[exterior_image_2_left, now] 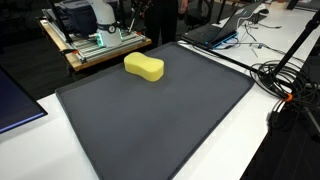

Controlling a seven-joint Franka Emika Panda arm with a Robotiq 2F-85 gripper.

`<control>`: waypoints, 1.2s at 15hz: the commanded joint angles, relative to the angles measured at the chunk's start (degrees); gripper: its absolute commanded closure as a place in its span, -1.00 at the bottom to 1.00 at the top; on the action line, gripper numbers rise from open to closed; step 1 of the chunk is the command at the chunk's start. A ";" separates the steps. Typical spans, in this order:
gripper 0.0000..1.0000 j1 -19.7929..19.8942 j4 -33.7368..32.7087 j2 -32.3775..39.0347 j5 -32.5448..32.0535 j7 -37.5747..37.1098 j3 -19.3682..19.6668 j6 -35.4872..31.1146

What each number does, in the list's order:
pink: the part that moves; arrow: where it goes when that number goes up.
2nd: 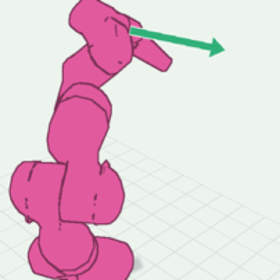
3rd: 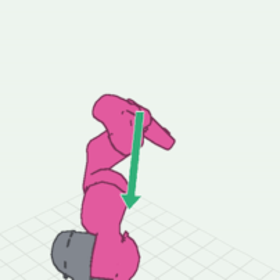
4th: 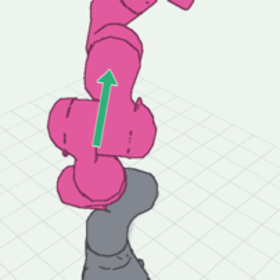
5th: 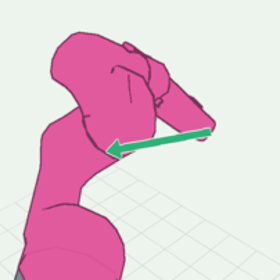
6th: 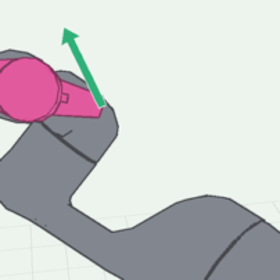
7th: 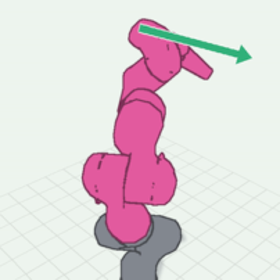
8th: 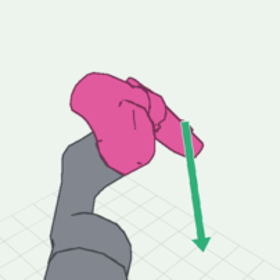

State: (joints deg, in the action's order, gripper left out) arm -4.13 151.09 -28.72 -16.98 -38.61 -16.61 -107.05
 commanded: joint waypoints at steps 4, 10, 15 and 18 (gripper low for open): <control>0.75 -0.23 -1.28 -0.88 -0.20 -0.03 0.20 0.40; 0.94 1.88 -0.85 -2.50 -0.70 7.40 6.25 -7.74; 0.94 6.88 -0.02 -0.66 1.01 15.66 13.11 -15.50; 0.94 9.67 0.64 0.60 2.51 19.61 17.26 -18.47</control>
State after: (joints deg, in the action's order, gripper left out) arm 3.37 150.65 -29.00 -16.87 -23.23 -2.61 -122.05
